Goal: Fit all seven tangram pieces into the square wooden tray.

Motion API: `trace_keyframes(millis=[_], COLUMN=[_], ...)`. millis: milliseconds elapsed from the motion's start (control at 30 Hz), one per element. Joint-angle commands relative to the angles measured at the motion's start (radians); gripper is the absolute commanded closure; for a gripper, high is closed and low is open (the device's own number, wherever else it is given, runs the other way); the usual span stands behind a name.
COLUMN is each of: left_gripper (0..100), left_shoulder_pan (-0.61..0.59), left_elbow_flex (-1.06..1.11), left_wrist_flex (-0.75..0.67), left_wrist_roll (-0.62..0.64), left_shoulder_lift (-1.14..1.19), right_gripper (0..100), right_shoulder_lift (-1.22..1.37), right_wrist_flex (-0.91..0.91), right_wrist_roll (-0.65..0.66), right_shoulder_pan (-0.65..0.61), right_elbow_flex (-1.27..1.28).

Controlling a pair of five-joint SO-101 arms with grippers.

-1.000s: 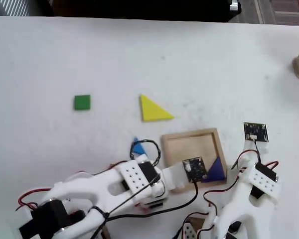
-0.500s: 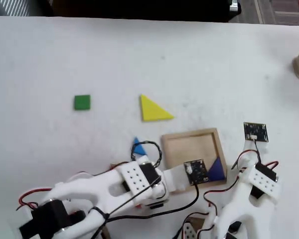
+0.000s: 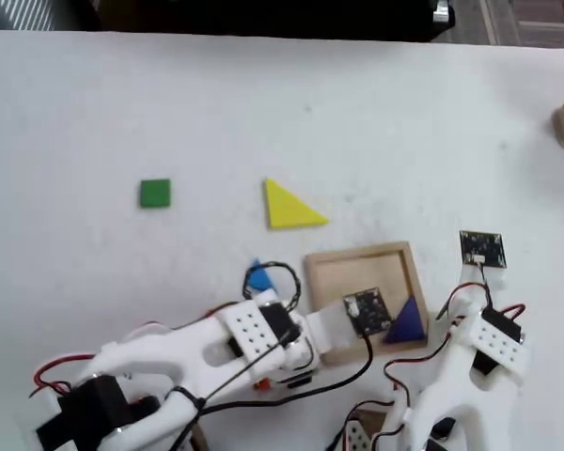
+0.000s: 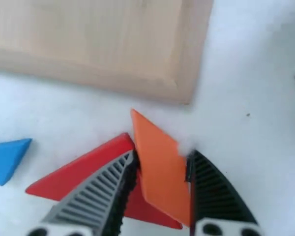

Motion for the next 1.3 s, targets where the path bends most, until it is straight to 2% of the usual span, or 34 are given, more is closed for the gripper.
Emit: trace_keyframes(millis=[0, 167, 567, 767, 1000, 1267], left_gripper=[82, 82, 82, 82, 82, 82], left_shoulder_pan=[-0.039, -0.044, -0.064, -0.067, -0.074, -0.065], left_elbow_flex=[-0.003, -0.005, -0.005, 0.032, 0.157, 0.184], left_wrist_flex=[-0.078, -0.126, -0.13, -0.074, -0.109, -0.057], left_wrist_roll=[0.071, 0.152, 0.146, -0.114, -0.126, -0.137], left_shoulder_lift=[0.013, 0.013, 0.013, -0.067, -0.174, -0.206], right_gripper=[98.1, 98.1, 98.1, 98.1, 98.1, 98.1], right_shoulder_lift=[-0.021, -0.021, -0.021, -0.019, -0.019, -0.019], right_wrist_flex=[-0.016, -0.016, -0.016, -0.016, -0.012, -0.012], right_wrist_roll=[0.014, 0.014, 0.014, 0.014, 0.061, 0.061], right_shoulder_pan=[-0.01, -0.01, -0.01, -0.01, -0.01, -0.01], right_elbow_flex=[-0.006, -0.006, -0.006, -0.006, -0.005, -0.005])
